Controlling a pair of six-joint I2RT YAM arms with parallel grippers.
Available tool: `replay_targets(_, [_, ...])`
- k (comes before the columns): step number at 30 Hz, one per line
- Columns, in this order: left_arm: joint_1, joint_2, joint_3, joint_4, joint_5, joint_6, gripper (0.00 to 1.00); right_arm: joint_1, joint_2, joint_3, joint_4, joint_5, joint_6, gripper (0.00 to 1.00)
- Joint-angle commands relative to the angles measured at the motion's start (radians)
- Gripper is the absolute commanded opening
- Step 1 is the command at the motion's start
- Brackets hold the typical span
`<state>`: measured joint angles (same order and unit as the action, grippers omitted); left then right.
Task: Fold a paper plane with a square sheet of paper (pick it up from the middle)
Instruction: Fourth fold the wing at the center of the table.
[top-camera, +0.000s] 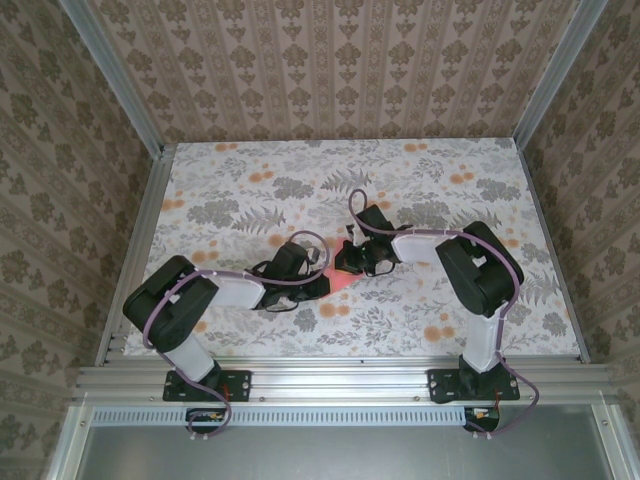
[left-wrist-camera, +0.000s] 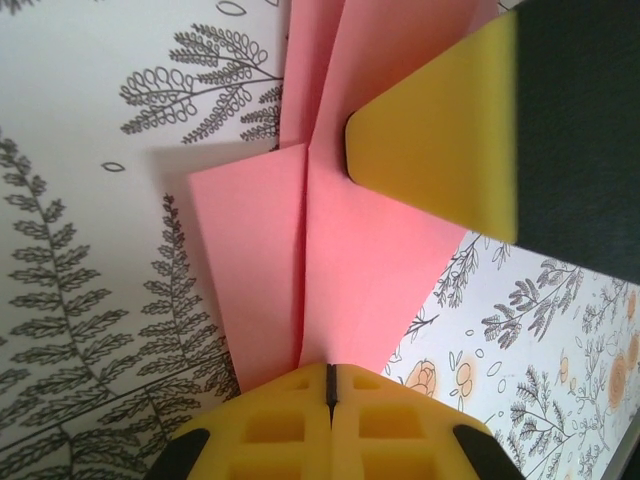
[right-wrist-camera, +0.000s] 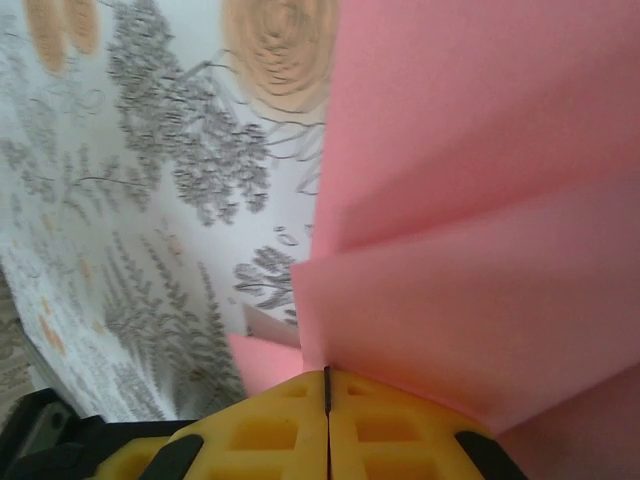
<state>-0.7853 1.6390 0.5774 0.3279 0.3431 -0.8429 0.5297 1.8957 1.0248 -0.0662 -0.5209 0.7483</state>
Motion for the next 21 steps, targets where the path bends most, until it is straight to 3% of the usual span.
replay_targets(1, [-0.010,0.035,-0.030,-0.112,-0.023,-0.003,0.00,0.024,-0.054,-0.038,0.054,-0.061,0.049,0.08])
replay_targets(8, [-0.011,0.034,-0.022,-0.127,-0.026,0.005,0.00,0.041,-0.001,-0.127,0.122,-0.011,0.090,0.06])
replay_targets(21, [-0.026,0.043,-0.015,-0.181,-0.038,0.033,0.00,-0.040,-0.046,-0.038,-0.030,0.057,-0.008,0.08])
